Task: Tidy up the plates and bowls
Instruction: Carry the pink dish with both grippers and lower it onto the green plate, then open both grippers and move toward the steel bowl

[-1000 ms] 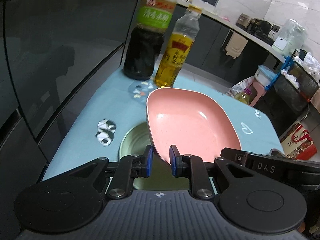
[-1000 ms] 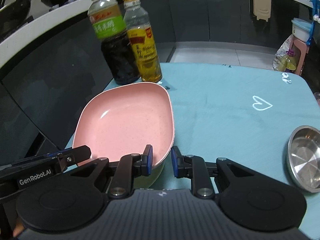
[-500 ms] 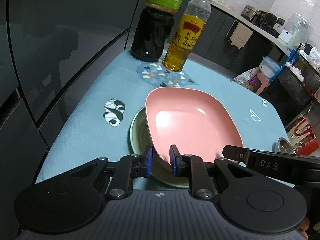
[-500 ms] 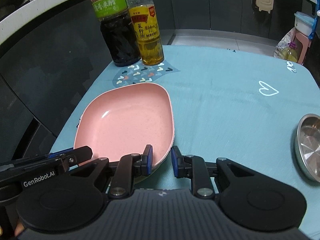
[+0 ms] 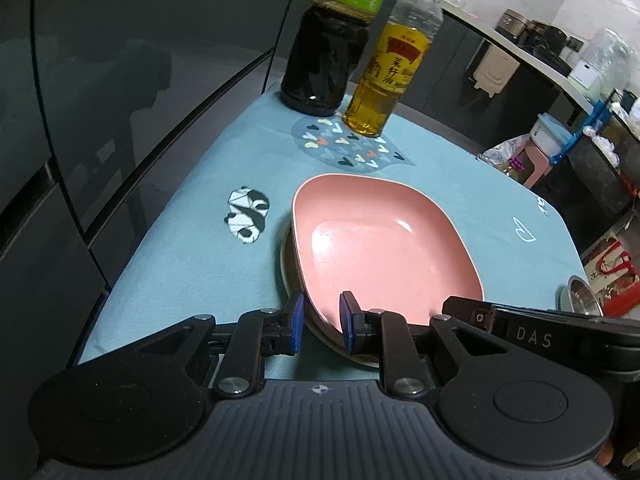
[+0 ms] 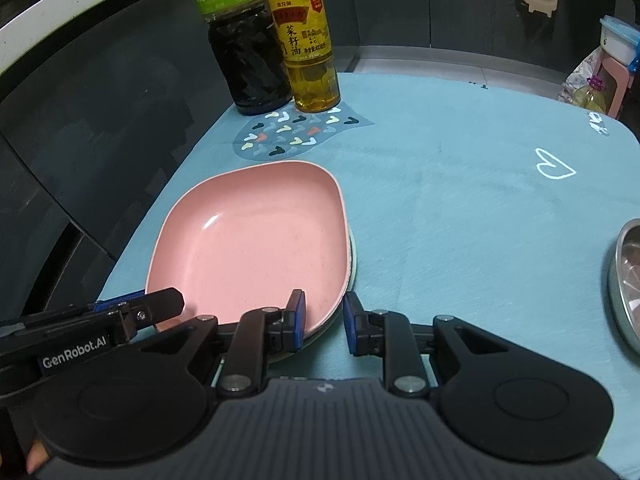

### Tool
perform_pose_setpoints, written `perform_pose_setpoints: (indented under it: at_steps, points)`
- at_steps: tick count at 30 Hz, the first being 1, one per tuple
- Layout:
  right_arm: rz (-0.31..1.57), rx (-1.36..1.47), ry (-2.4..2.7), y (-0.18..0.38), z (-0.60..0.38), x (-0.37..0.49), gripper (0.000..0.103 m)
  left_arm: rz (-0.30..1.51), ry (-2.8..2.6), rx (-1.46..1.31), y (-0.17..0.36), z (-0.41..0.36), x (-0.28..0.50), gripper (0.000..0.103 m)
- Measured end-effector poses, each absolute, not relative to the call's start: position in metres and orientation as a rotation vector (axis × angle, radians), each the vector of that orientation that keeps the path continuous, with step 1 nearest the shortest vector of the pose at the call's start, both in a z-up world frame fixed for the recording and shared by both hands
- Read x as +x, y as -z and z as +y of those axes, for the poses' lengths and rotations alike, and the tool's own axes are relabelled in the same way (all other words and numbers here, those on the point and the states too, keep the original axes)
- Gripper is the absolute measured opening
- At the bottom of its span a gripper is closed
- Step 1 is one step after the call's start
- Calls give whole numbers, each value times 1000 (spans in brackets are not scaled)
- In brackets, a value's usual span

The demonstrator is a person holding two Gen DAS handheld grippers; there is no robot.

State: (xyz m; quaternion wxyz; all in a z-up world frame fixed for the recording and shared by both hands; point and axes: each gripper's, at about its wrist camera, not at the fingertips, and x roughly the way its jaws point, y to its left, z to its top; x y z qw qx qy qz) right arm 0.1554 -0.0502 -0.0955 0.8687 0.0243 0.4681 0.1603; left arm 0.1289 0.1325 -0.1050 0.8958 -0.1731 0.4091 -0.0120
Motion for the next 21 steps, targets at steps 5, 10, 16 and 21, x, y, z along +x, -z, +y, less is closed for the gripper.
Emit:
perform_pose_setpoints:
  at_steps: [5,10,16,21]
  points:
    - [985,53,-339,96,-51,155,19,823,10,-352,100,134,125,18]
    - [974,63,-349,92,-55,153,19,807,3,-347,95,132,121,20]
    - [958,74,-350,87,-62,147,20,794,8,-324,88,123,117,20]
    - [935,95,-347,81,-74,140,22,785,18,-300,80,110,114,20]
